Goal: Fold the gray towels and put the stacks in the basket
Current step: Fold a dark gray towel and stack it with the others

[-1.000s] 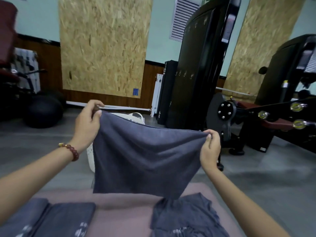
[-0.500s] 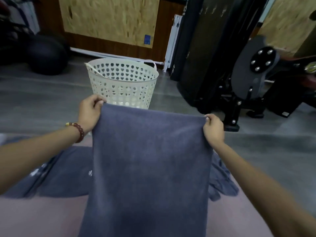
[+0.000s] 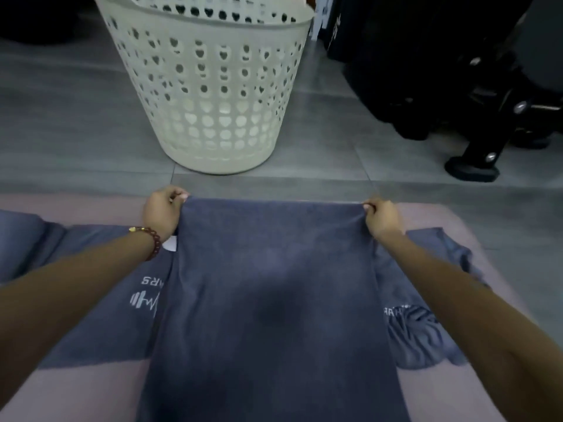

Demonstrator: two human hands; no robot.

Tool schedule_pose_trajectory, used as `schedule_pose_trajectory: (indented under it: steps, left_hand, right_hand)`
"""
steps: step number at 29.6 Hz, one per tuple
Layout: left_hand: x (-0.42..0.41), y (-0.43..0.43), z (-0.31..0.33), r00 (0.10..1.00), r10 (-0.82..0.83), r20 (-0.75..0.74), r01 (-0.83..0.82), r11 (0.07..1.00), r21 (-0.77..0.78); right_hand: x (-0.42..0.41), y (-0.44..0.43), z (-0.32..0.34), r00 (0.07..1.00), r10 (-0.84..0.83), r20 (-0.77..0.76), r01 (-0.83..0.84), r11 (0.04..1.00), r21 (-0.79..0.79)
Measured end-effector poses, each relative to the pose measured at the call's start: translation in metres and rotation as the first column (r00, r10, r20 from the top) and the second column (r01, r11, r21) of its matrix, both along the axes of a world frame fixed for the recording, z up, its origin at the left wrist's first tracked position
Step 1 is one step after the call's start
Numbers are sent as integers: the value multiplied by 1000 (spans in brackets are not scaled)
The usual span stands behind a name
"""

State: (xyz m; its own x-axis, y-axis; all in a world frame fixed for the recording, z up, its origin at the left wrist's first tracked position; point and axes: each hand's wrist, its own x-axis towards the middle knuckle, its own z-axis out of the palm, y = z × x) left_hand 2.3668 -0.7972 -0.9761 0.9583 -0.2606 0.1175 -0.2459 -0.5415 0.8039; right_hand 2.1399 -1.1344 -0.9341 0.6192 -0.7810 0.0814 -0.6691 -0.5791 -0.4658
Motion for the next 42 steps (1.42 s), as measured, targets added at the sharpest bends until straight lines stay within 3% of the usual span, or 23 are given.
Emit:
schedule_pose_trajectory:
  steps: [7, 12, 15, 17, 18, 20, 22, 23, 25, 28, 30, 33, 35, 38, 40, 42]
  left_hand:
    - [26, -25, -53, 999, -10, 37, 0, 967, 253]
    - [19, -39, -62, 969, -88, 229, -62, 816, 574]
    - [2, -54, -52, 940, -33, 340, -174, 810, 560]
    - [-20, -65, -45, 902, -185, 390, -40, 863, 504]
    - [-38, -72, -44, 859, -310, 408, 77, 865, 496]
    - [-80, -87, -44, 765, -518, 381, 293, 808, 511]
    - [-126, -96, -47, 718, -640, 274, 415, 709, 569]
    - [-145, -97, -50, 712, -672, 203, 450, 659, 603]
    - [-175, -98, -55, 714, -698, 52, 509, 570, 645]
    - [-207, -97, -63, 732, -680, -38, 528, 532, 662]
    - [-218, -97, -64, 746, -653, -129, 568, 523, 636]
    - [-219, -96, -63, 754, -621, -214, 587, 489, 645]
    - [-220, -95, -57, 758, -611, -230, 587, 484, 649]
    - [-223, -96, -54, 767, -601, -225, 566, 466, 680]
    - [-223, -97, -54, 765, -604, -224, 553, 436, 710]
    - [-223, -97, -54, 762, -613, -210, 537, 416, 734]
  right_hand:
    - [22, -22, -64, 997, -1, -80, 6, 998, 62]
    - [25, -26, -85, 1000, -12, -22, 15, 990, 143]
    - [25, -28, -82, 996, -69, 63, 52, 968, 247]
    - [10, -22, -74, 986, -77, 146, 33, 960, 278]
    - [-5, -20, -69, 991, -37, 126, 8, 976, 217]
    - [-39, -20, -63, 975, 142, -171, -138, 990, 38]
    - [-75, -19, -59, 814, 293, -501, -298, 952, 73]
    - [-88, -20, -59, 770, 341, -539, -311, 939, 149]
    - [-104, -24, -54, 769, 386, -510, -248, 915, 317]
    - [-111, -18, -42, 696, 429, -576, -247, 896, 369]
    - [-113, -5, -34, 646, 443, -622, -319, 897, 308]
    - [-121, 3, -19, 625, 305, -719, -410, 912, 30]
    - [-145, -3, 3, 684, 80, -725, -302, 936, -181]
    - [-189, -31, 36, 806, -271, -526, -19, 876, -482]
    - [-215, -46, 52, 802, -394, -449, 106, 834, -542]
    - [-230, -47, 51, 812, -350, -467, 74, 855, -513]
